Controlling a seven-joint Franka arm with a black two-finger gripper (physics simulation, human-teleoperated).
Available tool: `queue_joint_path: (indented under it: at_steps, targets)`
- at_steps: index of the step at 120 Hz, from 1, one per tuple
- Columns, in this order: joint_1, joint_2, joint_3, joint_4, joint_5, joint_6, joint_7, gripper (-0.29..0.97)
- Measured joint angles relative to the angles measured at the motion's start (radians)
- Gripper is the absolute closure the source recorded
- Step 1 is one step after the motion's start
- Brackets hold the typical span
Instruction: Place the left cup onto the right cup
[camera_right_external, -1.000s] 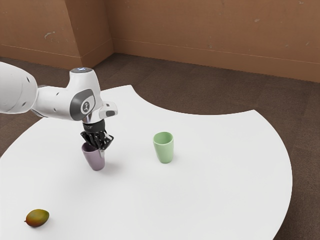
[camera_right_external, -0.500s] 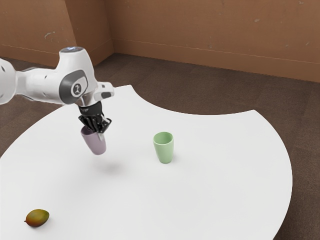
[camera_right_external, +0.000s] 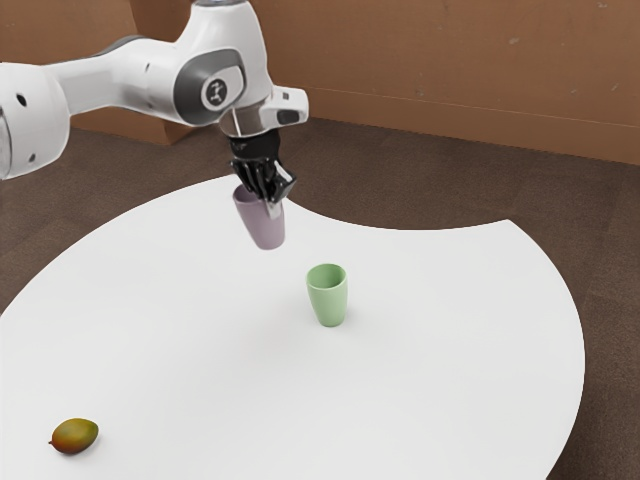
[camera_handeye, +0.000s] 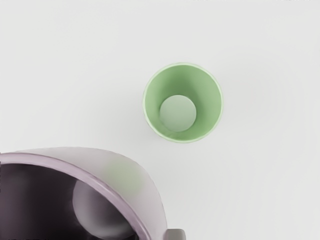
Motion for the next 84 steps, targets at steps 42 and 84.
queue_joint_path:
  at_steps: [42,84]
  targets:
    - [0.000,0.229,-0.042,0.233,-0.005,-0.050,-0.002,0.78]
    - [-0.022,0.315,-0.043,0.281,-0.008,-0.023,-0.005,0.78]
